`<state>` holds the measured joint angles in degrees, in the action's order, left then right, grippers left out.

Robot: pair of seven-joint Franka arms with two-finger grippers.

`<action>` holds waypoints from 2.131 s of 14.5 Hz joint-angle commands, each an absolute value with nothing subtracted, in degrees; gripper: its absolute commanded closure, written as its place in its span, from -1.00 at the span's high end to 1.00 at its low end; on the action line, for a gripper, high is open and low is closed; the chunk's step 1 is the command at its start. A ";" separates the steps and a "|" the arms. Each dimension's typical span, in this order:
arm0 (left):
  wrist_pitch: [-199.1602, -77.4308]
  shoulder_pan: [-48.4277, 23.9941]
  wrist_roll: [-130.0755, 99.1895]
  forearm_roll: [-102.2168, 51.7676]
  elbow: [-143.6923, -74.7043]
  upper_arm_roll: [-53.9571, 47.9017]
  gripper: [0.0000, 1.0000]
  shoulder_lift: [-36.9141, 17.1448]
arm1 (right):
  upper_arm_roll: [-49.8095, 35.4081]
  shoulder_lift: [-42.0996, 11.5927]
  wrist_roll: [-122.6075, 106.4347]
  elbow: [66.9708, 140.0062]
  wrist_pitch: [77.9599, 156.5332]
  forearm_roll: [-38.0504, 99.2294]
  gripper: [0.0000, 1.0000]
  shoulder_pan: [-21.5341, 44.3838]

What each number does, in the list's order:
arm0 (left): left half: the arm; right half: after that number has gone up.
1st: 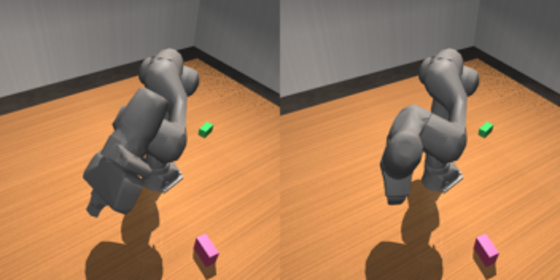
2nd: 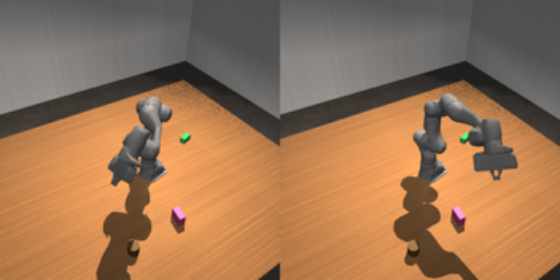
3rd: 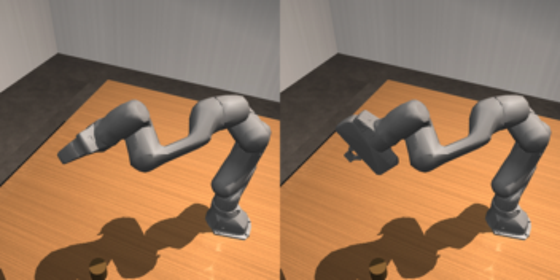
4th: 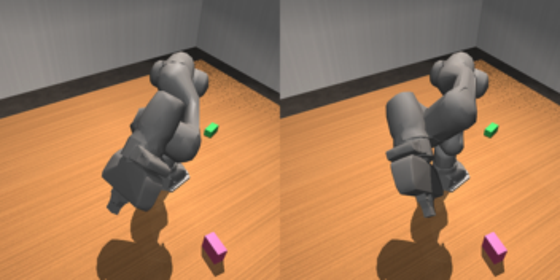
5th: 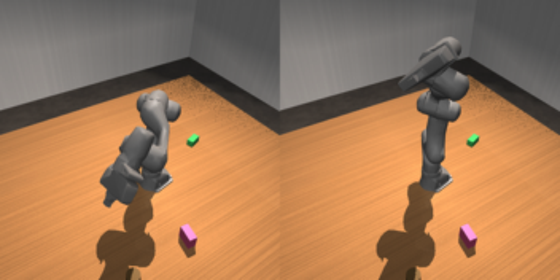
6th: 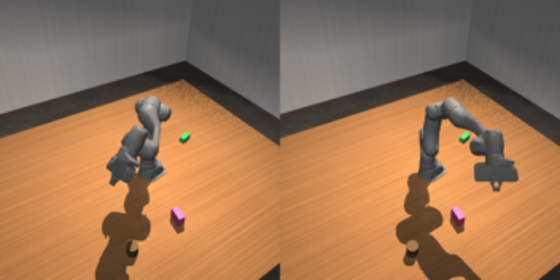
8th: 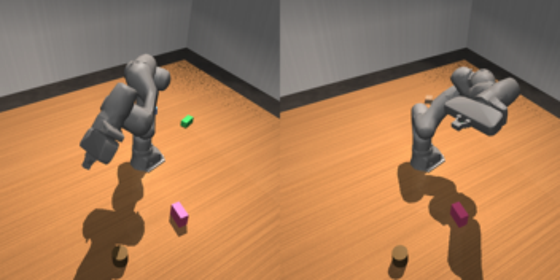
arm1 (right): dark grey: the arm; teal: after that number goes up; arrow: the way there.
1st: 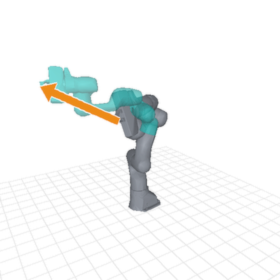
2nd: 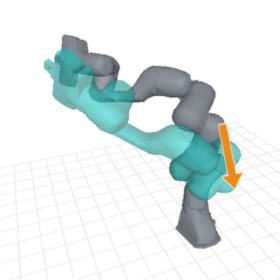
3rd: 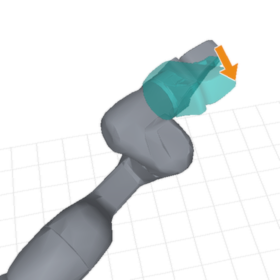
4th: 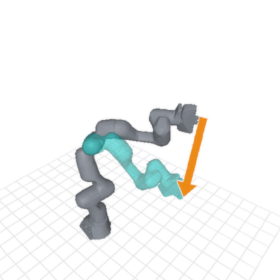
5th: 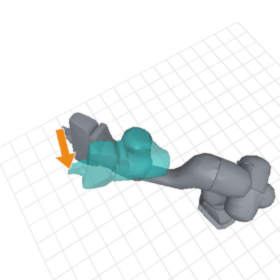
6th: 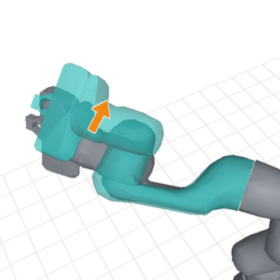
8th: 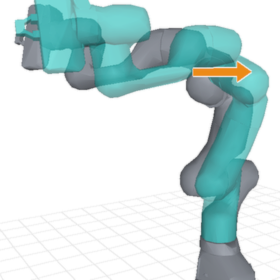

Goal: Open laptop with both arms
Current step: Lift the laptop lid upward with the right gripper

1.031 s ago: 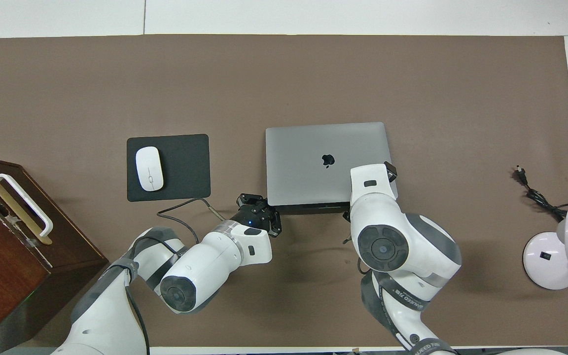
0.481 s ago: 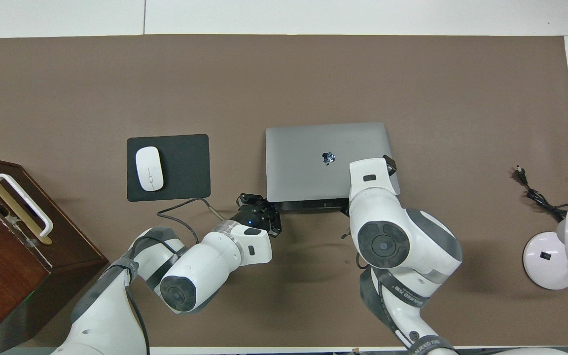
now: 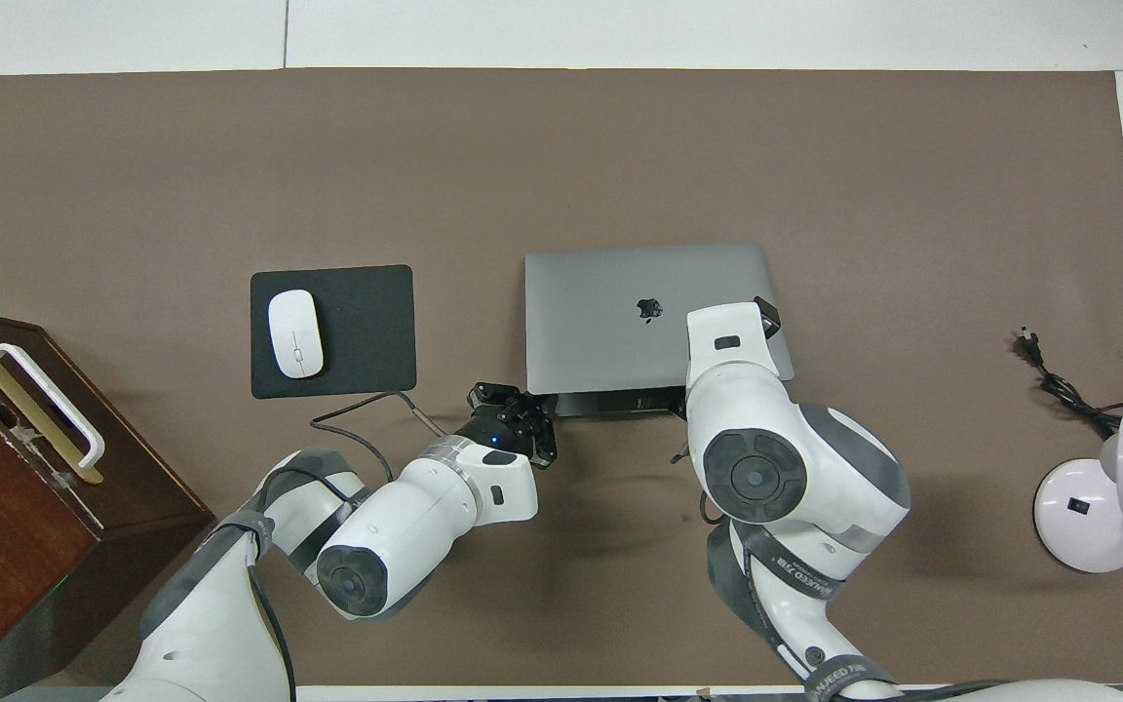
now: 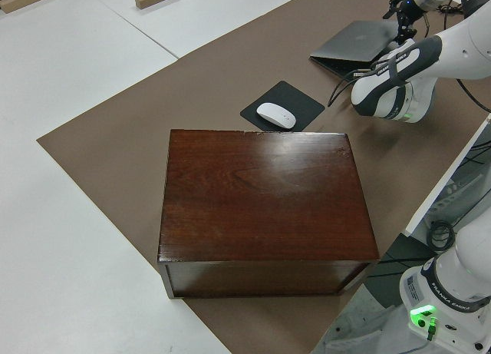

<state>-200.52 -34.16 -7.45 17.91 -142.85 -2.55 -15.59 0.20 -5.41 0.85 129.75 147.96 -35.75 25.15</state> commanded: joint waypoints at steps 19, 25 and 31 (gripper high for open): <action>-200.92 -33.66 -7.21 17.93 -141.06 -2.46 -1.00 -19.16 | 0.09 -11.33 -6.77 119.18 148.01 -36.74 1.00 19.69; -200.92 -33.66 -7.21 17.93 -140.98 -2.46 -1.00 -19.16 | 0.09 -12.48 -8.35 116.46 147.92 -36.65 1.00 18.29; -200.92 -33.66 -7.21 17.93 -140.98 -2.46 -1.00 -19.16 | 0.09 -13.97 -10.62 112.43 145.74 -33.50 1.00 17.84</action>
